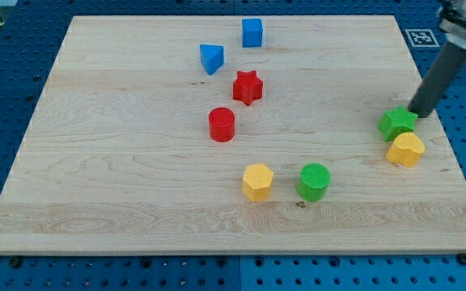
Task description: Separate the green star and yellow heart
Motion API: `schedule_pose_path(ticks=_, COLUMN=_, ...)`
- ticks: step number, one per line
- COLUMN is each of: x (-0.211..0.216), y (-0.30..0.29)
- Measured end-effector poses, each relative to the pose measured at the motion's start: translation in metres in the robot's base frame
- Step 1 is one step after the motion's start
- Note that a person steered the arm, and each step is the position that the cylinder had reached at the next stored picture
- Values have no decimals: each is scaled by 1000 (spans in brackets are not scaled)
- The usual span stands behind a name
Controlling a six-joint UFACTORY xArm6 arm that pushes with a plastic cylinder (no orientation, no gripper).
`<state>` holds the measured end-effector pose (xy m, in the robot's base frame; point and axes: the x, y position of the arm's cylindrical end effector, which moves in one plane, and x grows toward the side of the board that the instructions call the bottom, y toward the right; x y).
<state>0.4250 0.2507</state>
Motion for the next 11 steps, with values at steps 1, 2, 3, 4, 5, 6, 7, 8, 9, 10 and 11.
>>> schedule_pose_path(ticks=1, x=7, y=-37)
schedule_pose_path(ticks=2, x=25, y=-42)
schedule_pose_path(ticks=3, x=27, y=-51)
schedule_pose_path(ticks=4, x=28, y=-69)
schedule_pose_path(ticks=5, x=33, y=-69)
schedule_pose_path(ticks=6, x=12, y=-42)
schedule_pose_path(ticks=7, x=21, y=-21)
schedule_pose_path(ticks=8, x=34, y=-31)
schedule_pose_path(ticks=9, x=49, y=-44)
schedule_pose_path(ticks=10, x=58, y=-59)
schedule_pose_path(ticks=11, x=58, y=-76)
